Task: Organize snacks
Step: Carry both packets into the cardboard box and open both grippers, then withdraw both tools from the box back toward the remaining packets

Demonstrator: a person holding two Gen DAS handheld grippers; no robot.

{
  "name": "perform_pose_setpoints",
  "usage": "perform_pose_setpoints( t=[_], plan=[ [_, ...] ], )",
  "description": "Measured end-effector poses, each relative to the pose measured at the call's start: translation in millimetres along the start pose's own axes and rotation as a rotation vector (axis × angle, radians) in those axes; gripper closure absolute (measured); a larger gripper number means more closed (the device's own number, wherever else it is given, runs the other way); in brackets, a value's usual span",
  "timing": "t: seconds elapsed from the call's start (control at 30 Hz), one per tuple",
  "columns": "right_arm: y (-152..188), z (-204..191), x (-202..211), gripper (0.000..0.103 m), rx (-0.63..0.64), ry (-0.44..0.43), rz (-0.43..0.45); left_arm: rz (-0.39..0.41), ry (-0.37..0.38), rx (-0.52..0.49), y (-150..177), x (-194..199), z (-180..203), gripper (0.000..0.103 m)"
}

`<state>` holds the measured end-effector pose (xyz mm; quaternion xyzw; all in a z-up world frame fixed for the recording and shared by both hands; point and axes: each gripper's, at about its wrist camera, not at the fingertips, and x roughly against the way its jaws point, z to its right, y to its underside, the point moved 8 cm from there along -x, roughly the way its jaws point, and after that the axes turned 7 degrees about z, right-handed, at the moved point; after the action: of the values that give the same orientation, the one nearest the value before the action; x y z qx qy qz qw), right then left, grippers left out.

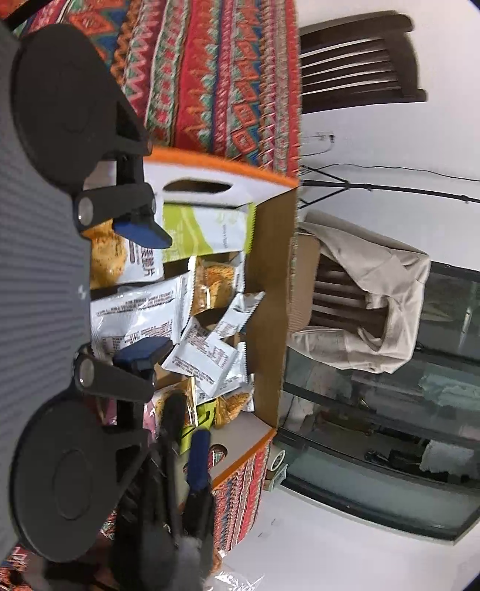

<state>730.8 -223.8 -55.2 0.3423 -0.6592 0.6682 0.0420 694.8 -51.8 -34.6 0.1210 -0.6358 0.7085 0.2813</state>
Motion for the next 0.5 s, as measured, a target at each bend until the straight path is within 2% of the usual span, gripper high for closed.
perform_pose_setpoints(
  t=[0.07, 0.13, 0.2, 0.3, 0.4, 0.5],
  plan=[
    [-9.2, 2.3, 16.4, 0.050, 0.008, 0.015, 0.016, 0.021, 0.000, -0.019, -2.7, 14.5, -1.5, 0.045],
    [-15.0, 0.6, 33.0, 0.061, 0.025, 0.012, 0.018, 0.040, 0.003, -0.030, -3.9, 29.3, -2.1, 0.044],
    [-14.0, -5.1, 43.2, 0.078, 0.034, -0.011, -0.013, 0.058, 0.006, -0.040, -4.0, 45.4, -1.5, 0.043],
    [-2.6, -12.1, 39.1, 0.091, 0.023, -0.034, -0.092, 0.081, 0.000, -0.062, -3.8, 70.6, 1.2, 0.043],
    [10.2, -9.1, 21.5, 0.092, -0.037, -0.033, -0.142, 0.096, -0.003, -0.063, -3.5, 94.2, 2.8, 0.043],
    [15.2, -5.0, 18.8, 0.091, -0.094, -0.006, -0.140, 0.120, -0.002, -0.066, -2.4, 124.1, 4.1, 0.042]
  ],
)
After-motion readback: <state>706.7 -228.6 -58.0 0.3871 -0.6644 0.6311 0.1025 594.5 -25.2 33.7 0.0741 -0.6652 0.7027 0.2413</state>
